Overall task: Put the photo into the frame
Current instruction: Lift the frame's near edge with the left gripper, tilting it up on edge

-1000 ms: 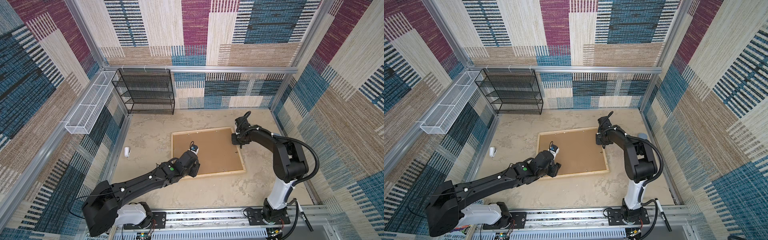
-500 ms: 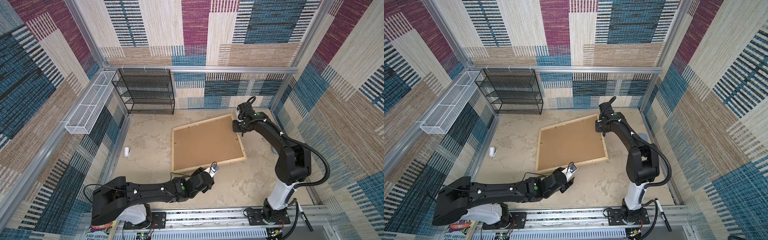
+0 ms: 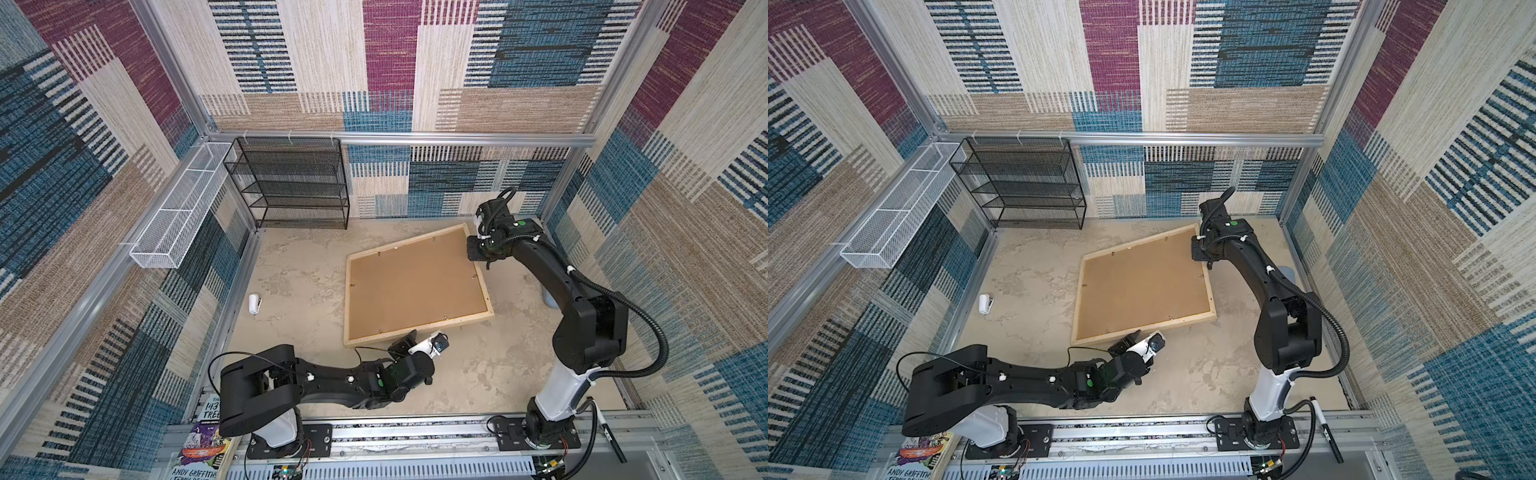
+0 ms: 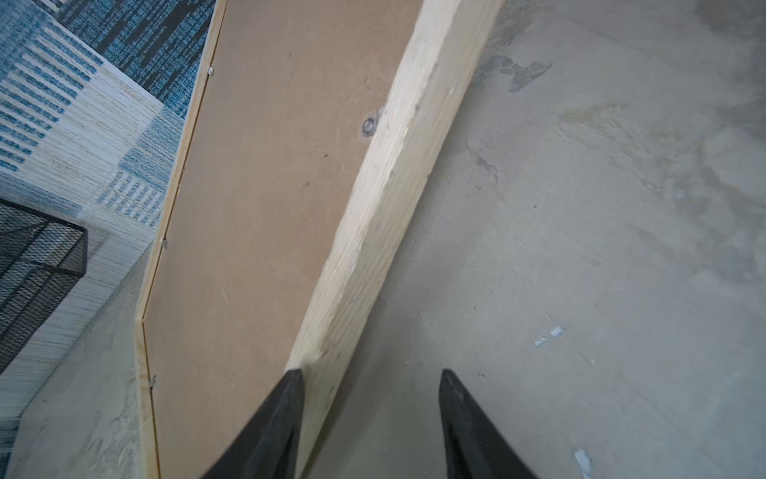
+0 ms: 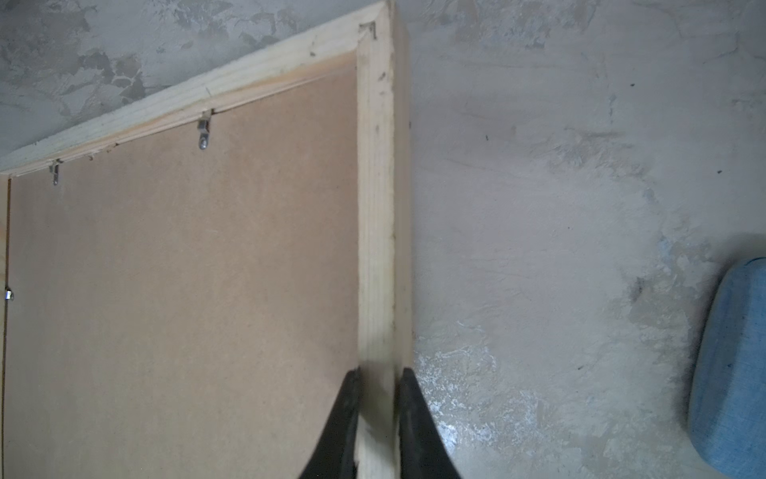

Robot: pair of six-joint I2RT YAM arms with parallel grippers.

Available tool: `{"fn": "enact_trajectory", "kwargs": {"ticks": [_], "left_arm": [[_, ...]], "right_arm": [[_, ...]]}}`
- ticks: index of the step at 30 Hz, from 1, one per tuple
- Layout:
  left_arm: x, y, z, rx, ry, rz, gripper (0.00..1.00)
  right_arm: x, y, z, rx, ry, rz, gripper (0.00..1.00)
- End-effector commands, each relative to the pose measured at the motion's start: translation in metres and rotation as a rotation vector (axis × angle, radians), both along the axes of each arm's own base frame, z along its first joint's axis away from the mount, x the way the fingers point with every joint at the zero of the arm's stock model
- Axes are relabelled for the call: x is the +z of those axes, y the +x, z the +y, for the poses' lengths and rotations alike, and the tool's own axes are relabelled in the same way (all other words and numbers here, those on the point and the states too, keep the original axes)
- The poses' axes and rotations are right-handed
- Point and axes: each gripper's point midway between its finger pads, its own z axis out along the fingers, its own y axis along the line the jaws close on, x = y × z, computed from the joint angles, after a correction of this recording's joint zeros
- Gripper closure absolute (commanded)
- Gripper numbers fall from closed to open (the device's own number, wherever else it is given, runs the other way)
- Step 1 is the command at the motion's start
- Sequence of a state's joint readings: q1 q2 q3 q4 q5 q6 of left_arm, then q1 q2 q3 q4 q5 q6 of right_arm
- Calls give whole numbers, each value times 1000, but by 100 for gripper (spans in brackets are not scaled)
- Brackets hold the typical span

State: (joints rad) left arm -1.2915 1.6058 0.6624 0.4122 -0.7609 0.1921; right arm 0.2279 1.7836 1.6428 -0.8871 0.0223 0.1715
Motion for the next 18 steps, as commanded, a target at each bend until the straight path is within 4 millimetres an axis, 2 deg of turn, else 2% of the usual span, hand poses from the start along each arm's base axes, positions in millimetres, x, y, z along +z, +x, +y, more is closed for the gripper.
{"fn": "enact_trajectory", "kwargs": {"ticks": [1, 5, 11, 18], "left_arm": [[19, 16, -2, 64, 15, -144, 45], [20, 20, -9, 75, 10, -176, 47], [12, 26, -12, 88, 67, -221, 51], [9, 30, -12, 94, 86, -226, 75]], "right_arm": [[14, 5, 5, 5, 25, -48, 90], [14, 4, 4, 3, 20, -49, 90], [14, 1, 3, 7, 20, -47, 90], [18, -5, 4, 15, 32, -57, 90]]}}
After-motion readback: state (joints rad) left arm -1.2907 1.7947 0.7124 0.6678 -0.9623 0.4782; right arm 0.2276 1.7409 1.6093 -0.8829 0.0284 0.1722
